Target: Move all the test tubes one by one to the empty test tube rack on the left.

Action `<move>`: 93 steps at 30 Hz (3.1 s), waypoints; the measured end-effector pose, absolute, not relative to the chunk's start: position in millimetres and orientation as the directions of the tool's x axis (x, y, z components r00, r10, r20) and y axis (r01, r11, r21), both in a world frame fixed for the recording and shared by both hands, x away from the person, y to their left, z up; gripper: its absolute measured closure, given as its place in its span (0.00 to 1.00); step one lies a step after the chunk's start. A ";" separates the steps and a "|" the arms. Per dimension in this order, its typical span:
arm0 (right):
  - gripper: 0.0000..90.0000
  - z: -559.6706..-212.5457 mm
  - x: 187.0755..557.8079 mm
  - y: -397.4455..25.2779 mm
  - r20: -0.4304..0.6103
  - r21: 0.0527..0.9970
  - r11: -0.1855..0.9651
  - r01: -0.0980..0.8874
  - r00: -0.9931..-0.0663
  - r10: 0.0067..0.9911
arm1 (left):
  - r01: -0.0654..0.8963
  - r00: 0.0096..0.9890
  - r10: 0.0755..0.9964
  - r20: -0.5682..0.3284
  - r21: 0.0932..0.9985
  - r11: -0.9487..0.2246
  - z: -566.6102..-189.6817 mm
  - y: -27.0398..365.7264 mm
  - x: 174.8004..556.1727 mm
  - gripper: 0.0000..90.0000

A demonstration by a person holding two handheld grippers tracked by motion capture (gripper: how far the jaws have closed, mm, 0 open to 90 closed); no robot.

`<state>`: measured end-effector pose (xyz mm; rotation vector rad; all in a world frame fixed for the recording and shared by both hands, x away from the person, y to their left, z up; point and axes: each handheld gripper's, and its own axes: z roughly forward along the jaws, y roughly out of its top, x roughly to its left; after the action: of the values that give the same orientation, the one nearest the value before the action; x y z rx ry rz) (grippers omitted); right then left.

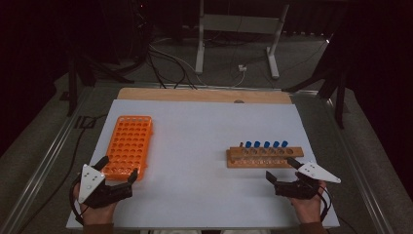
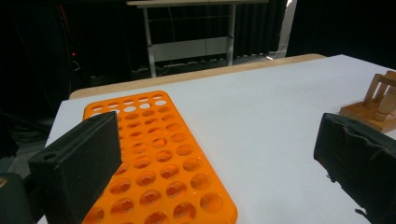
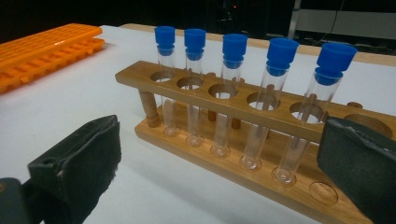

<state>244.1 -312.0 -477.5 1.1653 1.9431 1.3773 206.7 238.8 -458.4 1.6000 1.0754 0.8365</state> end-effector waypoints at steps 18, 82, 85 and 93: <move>0.00 -447.0 255.6 -328.9 0.077 0.948 0.086 0.305 -0.483 0.872 | 0.242 0.364 0.931 0.031 0.962 -0.126 -459.9 235.3 206.5 0.01; 0.85 -408.5 296.9 -335.0 0.048 0.912 0.141 0.384 -0.443 0.895 | 0.269 0.357 0.933 0.033 0.954 -0.136 -466.1 233.8 209.9 0.01; 0.85 -402.8 293.6 -334.2 0.039 0.918 0.146 0.368 -0.451 0.892 | 0.268 0.358 0.933 0.034 0.953 -0.138 -466.0 233.9 210.0 0.01; 0.85 -393.2 286.6 -330.1 0.030 0.924 0.159 0.349 -0.479 0.877 | 0.267 0.356 0.934 0.036 0.954 -0.138 -465.4 234.6 209.9 0.01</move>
<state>286.6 -330.1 -393.2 1.1609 1.9122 1.3030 209.9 234.6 -465.4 1.6337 1.0937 0.8487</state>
